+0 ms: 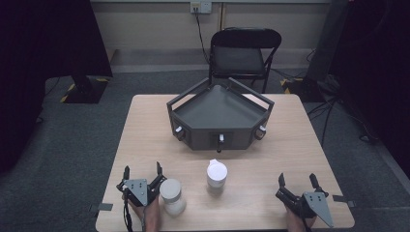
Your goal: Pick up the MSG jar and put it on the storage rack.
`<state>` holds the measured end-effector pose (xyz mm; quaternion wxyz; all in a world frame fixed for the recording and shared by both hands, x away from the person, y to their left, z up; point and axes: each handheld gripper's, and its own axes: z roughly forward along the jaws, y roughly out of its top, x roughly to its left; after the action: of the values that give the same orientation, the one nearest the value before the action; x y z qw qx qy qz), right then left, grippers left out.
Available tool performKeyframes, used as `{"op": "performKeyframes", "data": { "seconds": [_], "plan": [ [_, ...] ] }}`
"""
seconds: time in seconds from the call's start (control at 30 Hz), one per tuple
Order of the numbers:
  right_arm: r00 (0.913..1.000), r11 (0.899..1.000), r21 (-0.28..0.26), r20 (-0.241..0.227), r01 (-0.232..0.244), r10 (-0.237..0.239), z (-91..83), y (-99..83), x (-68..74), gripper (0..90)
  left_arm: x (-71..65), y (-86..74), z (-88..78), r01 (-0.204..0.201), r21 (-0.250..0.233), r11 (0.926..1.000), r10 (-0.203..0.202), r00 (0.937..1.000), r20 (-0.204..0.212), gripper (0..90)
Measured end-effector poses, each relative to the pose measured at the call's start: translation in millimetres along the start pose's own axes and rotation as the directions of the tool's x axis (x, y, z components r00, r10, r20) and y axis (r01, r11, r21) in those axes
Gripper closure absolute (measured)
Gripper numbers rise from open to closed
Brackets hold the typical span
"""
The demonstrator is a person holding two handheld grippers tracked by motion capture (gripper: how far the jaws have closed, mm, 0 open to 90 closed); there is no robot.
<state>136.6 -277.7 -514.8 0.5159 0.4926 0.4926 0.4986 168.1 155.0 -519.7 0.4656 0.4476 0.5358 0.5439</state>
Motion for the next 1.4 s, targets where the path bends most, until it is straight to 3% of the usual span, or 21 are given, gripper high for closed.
{"op": "performKeyframes", "data": {
  "seconds": [1.4],
  "plan": [
    [1.0000, 1.000, -0.001, 0.000, -0.001, 0.001, 0.0, -0.1, 0.0, 0.0, 1.7, 0.1, -0.2, 0.004, 0.000, 1.0000, -0.004, 1.0000, 0.009, 0.0]
  ]
}}
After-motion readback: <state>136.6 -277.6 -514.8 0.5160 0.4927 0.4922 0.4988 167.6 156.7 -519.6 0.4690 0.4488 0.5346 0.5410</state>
